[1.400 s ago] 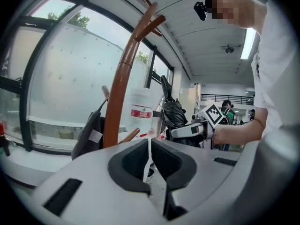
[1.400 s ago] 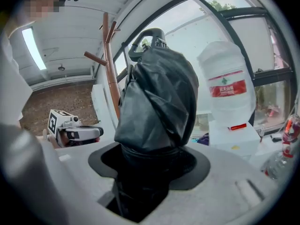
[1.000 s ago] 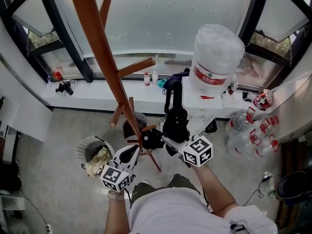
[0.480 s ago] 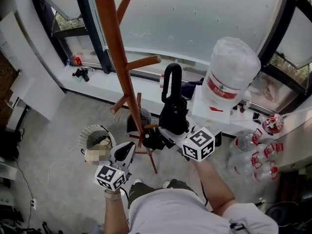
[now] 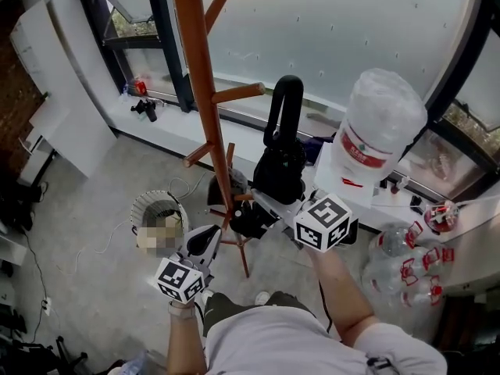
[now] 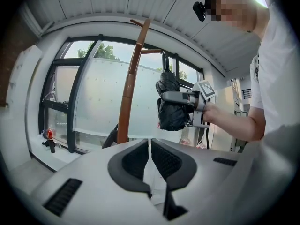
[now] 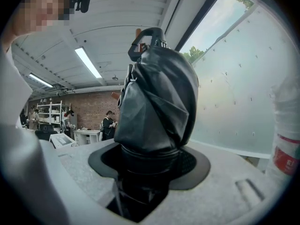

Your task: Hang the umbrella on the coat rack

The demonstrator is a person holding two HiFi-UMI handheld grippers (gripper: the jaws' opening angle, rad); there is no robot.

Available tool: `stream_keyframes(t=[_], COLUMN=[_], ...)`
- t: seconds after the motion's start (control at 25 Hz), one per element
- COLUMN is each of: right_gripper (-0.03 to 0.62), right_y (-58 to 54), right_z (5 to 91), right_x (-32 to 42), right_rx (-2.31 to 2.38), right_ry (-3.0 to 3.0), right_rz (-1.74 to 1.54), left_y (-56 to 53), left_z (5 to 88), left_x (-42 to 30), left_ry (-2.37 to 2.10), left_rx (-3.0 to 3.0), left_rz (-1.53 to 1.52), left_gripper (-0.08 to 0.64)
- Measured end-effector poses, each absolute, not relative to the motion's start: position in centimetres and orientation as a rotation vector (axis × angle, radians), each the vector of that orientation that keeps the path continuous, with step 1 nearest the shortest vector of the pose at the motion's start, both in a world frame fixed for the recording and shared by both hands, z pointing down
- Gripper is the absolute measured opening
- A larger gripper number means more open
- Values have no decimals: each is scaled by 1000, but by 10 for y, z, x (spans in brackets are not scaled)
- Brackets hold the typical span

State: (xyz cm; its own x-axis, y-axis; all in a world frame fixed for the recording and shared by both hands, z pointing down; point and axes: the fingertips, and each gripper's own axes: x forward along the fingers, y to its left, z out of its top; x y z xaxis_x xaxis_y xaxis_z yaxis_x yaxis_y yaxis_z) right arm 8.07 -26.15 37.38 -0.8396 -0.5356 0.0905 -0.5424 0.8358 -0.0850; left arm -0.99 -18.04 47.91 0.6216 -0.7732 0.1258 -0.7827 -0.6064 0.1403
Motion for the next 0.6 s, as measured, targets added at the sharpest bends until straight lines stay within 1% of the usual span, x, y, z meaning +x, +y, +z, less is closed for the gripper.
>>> stream_keyframes(t=[0.24, 0.6], right_gripper=[264, 264], right_y=[-263, -280], right_z=[350, 329], right_x=[63, 52], right_rx=[861, 974], right_ry=[-2968, -2954], right_rz=[107, 104], left_y=[-183, -189], left_z=[473, 465], left_x=[-18, -38], left_ry=[-1273, -1184], left_rx=[2674, 2716], left_rz=[72, 90], left_gripper=[2, 2])
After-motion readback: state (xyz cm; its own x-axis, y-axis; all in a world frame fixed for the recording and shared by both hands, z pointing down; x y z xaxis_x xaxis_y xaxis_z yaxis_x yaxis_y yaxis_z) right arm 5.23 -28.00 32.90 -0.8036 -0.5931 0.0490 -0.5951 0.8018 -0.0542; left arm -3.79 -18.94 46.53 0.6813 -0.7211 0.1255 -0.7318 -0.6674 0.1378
